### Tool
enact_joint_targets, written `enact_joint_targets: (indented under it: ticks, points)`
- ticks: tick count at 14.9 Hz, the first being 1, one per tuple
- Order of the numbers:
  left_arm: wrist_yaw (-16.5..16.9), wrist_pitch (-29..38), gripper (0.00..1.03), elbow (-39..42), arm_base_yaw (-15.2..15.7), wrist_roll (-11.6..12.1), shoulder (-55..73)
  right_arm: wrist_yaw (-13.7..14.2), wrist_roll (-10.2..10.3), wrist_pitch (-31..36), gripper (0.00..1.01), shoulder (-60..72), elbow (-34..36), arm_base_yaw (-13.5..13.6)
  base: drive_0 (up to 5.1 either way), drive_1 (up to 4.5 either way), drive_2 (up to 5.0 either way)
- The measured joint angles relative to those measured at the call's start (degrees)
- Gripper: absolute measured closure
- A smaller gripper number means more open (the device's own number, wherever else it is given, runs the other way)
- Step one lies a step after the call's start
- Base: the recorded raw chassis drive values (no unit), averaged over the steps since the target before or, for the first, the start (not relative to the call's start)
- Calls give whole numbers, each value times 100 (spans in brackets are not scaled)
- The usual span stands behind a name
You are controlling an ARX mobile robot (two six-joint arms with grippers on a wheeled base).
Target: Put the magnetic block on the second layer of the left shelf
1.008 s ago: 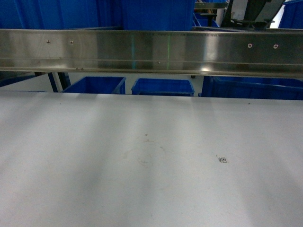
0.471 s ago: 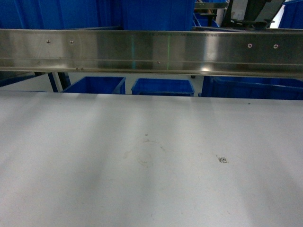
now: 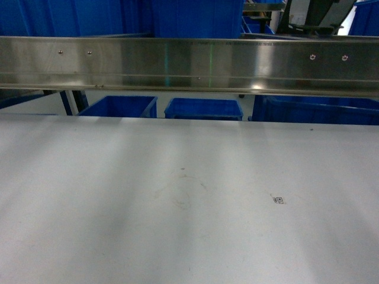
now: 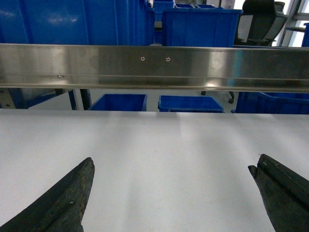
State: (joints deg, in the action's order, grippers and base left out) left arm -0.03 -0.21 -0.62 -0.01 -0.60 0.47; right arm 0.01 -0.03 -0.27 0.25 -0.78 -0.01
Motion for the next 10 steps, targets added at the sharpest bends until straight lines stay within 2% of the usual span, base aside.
enact_joint_targets:
  ticks: [8,9,10]
  points:
    - [0,0,5,0,0,0,2,0,0,0,3,0,0,0,0,0,0]
    - [0,0,5,0,0,2,0,-22,109,-166,3,129,-17,-37,0,0,0]
    - [0,0,5,0,0,2,0,138,177,173,3,774,-79,85,0,0,0]
